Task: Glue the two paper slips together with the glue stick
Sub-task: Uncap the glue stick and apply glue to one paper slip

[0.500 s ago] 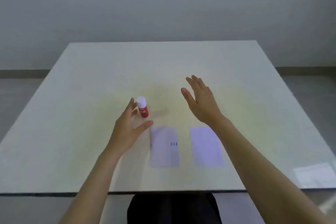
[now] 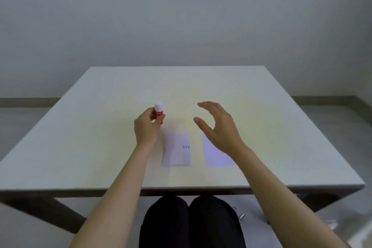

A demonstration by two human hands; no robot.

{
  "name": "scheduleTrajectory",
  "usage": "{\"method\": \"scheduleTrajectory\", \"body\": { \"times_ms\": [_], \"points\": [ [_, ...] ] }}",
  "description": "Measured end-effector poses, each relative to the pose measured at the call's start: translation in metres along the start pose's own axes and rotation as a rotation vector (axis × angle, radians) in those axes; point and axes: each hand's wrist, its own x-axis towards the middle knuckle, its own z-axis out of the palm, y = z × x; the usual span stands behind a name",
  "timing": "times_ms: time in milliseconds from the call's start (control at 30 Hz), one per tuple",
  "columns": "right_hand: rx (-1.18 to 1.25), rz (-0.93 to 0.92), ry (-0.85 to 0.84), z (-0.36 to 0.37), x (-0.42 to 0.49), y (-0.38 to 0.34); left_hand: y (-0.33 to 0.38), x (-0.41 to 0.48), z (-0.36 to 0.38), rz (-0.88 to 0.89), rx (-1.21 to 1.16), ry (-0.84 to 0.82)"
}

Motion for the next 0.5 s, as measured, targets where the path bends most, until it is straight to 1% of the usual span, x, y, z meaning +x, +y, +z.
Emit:
{"method": "scheduleTrajectory", "body": {
  "times_ms": [67,167,233,333,400,500],
  "points": [
    [0.044,0.048,0.001,0.003,0.001,-0.006,0.006,-0.005,-0.002,0.084,-0.021,-0.002],
    [0.211,0.261,-0.017,0.005,0.008,-0.014,0.021,-0.015,-0.008,0.361,0.047,-0.03],
    [0.384,0.45,-0.109,0.005,0.014,-0.021,0.03,-0.019,-0.012,0.517,0.107,-0.067],
    [0.51,0.61,-0.23,0.008,0.02,-0.027,0.042,-0.028,-0.017,0.626,0.164,-0.102],
    [0.599,0.595,-0.254,0.008,0.022,-0.026,0.047,-0.03,-0.019,0.667,0.2,-0.114],
    [0.639,0.406,-0.343,-0.002,0.024,-0.019,0.049,-0.028,-0.02,0.676,0.229,-0.125]
  ]
}}
